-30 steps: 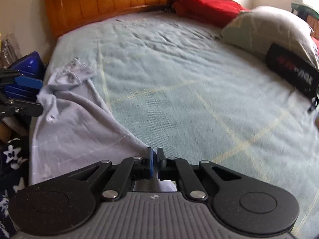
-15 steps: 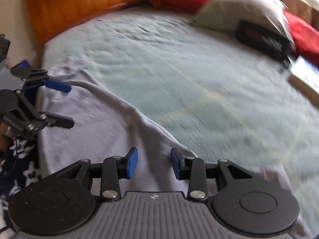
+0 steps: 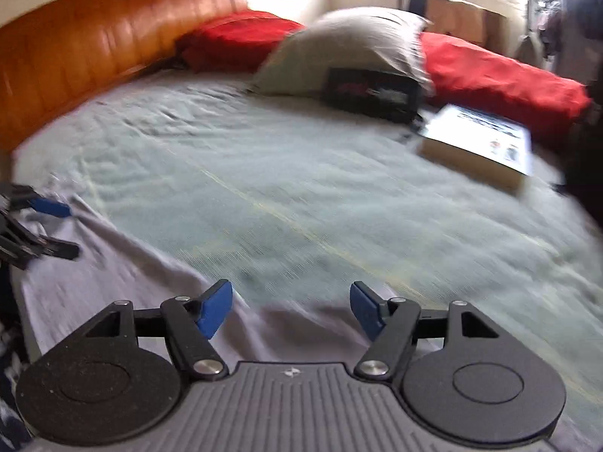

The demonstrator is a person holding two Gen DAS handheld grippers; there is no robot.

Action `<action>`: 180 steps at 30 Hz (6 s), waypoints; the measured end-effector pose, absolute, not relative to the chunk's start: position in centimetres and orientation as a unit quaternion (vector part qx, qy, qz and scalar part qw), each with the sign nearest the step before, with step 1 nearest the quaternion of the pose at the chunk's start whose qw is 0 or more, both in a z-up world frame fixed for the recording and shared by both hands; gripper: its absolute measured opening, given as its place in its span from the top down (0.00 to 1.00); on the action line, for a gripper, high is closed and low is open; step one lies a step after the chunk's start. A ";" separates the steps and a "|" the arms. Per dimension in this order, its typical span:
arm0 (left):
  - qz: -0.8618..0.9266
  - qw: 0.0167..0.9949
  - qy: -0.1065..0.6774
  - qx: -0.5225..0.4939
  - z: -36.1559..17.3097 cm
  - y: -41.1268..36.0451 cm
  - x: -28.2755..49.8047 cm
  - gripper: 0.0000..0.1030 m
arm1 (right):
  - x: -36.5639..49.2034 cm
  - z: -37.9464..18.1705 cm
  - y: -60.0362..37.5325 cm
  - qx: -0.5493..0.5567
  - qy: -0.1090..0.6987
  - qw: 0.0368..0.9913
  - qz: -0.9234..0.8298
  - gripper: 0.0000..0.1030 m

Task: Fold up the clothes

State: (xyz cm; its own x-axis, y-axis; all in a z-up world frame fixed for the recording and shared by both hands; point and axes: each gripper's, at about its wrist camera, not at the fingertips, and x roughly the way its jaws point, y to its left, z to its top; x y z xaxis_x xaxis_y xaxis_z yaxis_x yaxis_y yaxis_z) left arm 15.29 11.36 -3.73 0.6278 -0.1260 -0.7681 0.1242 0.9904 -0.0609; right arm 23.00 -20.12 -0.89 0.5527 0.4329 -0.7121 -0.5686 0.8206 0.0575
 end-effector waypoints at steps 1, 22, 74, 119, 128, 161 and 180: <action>-0.085 0.900 0.428 0.005 -4.0 10.7 15.2 0.07 | 23.0 -1.3 -20.8 -0.091 0.387 0.876 0.274 0.28; -0.083 0.894 0.441 -0.003 -6.4 9.1 14.3 0.04 | 22.2 -3.4 -20.5 -0.038 0.389 0.885 0.253 0.15; 0.149 0.853 0.446 -0.228 -6.1 33.8 3.3 0.05 | 11.7 1.2 -12.4 -0.094 0.329 0.900 0.270 0.04; 0.072 0.926 0.351 -0.117 1.4 34.8 7.8 0.88 | 12.0 0.2 -9.5 -0.105 0.345 0.882 0.304 0.04; 0.132 0.901 0.398 -0.115 -2.1 37.5 9.9 0.81 | 12.5 0.2 -9.7 -0.104 0.349 0.883 0.296 0.04; 0.161 0.900 0.403 -0.032 -3.4 27.3 3.7 0.19 | 22.7 -4.1 18.2 -0.251 0.338 0.684 0.595 0.77; 0.169 0.903 0.385 -0.087 -3.6 28.2 2.8 0.16 | 23.9 -3.6 17.5 -0.243 0.335 0.718 0.560 0.95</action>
